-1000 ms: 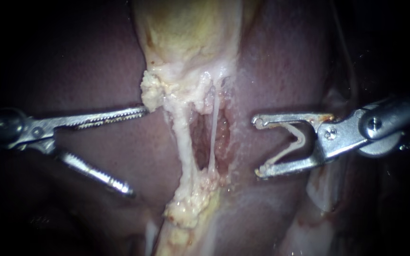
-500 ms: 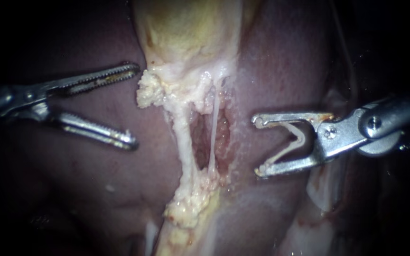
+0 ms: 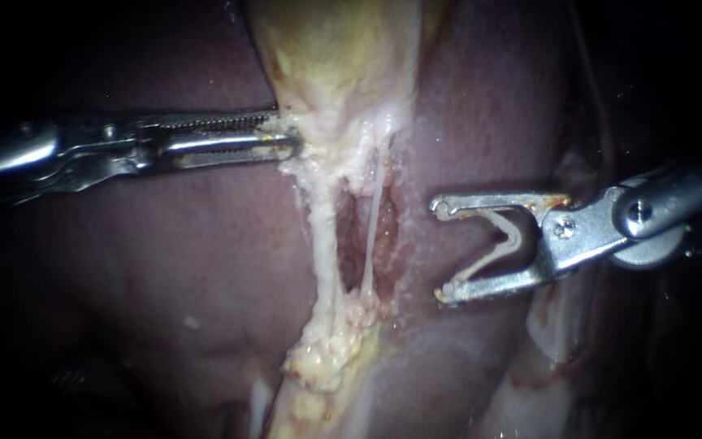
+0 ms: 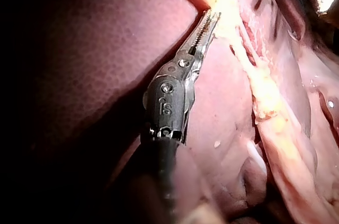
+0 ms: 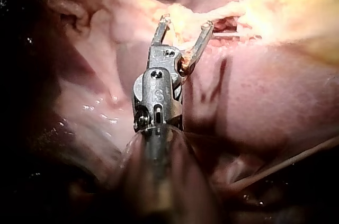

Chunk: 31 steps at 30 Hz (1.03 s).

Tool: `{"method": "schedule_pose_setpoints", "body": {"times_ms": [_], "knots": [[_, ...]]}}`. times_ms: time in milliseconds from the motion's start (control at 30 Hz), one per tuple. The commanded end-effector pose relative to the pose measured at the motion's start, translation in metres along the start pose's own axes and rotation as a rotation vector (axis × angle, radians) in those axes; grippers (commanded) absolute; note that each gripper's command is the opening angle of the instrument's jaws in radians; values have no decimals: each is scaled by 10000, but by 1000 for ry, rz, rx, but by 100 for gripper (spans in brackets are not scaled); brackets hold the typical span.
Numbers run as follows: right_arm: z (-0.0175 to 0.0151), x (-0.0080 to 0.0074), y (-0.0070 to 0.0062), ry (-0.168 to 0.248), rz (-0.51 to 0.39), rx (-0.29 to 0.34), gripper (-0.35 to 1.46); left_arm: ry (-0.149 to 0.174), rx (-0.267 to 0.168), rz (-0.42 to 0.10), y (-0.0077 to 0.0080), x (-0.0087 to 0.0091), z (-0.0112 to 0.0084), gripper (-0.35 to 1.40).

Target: Grabbing gallbladder

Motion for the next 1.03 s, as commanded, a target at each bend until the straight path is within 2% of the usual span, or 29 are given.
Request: {"method": "schedule_pose_setpoints", "body": {"times_ms": [33,133,300,400,433,567,667,800,1033], "knots": [[0,0,0,0,0,0,50,-6,-4,-1,0,2,-4,-35],[0,0,0,0,0,0,50,-7,-1,-10,1,4,-9,-35],[-1,-1,0,0,0,0,50,-11,-1,-15,14,10,-25,-35],[-2,-1,0,0,-1,1,50,-13,-10,-26,17,26,-46,-35],[-2,-1,0,0,-1,1,50,-3,-15,-39,15,35,-54,-35],[-2,-2,0,0,0,0,50,59,-8,-21,3,72,-87,-35],[-2,-2,0,0,0,0,50,73,-1,-17,-2,85,-100,-35],[-2,-2,1,0,0,0,50,75,20,-16,-2,83,-103,-35],[-2,-2,1,0,0,0,50,76,12,-15,1,79,-95,-35]]}}
